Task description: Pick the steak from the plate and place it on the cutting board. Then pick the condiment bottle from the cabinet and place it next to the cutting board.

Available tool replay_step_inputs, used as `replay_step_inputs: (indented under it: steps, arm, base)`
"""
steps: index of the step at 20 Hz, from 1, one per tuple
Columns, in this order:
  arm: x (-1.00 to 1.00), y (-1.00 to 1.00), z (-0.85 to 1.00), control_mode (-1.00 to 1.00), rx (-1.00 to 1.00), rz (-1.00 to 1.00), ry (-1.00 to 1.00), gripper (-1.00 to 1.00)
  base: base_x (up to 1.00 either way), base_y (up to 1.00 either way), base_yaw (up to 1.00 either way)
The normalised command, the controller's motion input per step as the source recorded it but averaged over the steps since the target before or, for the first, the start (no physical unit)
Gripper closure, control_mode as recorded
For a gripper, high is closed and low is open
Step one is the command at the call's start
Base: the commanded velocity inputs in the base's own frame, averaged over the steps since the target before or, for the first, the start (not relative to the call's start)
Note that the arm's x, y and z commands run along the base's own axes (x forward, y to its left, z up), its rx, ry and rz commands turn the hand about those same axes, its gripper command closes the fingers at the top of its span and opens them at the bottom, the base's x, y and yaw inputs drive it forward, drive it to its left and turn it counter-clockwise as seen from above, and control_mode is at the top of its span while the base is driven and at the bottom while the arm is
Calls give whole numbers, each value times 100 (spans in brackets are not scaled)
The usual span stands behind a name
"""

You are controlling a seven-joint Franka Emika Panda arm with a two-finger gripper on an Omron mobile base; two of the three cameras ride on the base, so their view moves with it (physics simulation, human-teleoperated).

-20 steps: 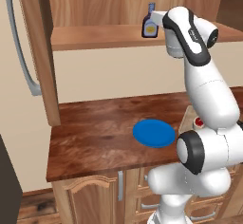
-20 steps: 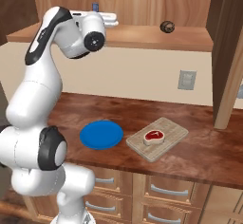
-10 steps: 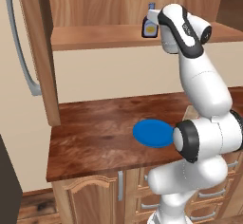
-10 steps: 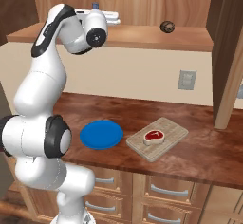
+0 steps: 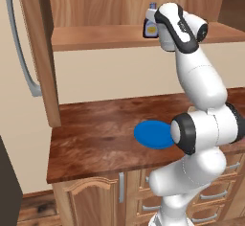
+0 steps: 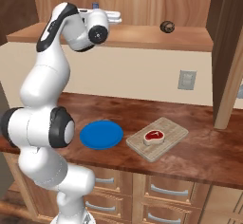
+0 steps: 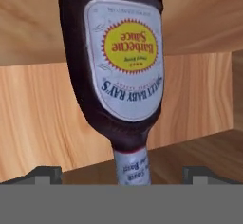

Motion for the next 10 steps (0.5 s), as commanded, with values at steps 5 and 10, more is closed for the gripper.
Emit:
replay_step_inputs:
  steps: [5, 10]
  arm:
    - [25, 0, 0, -100, 0, -2, 2, -100]
    - [23, 2, 0, -100, 0, -2, 1, -100]
  base:
    - [0, 0, 0]
    - [0, 0, 0]
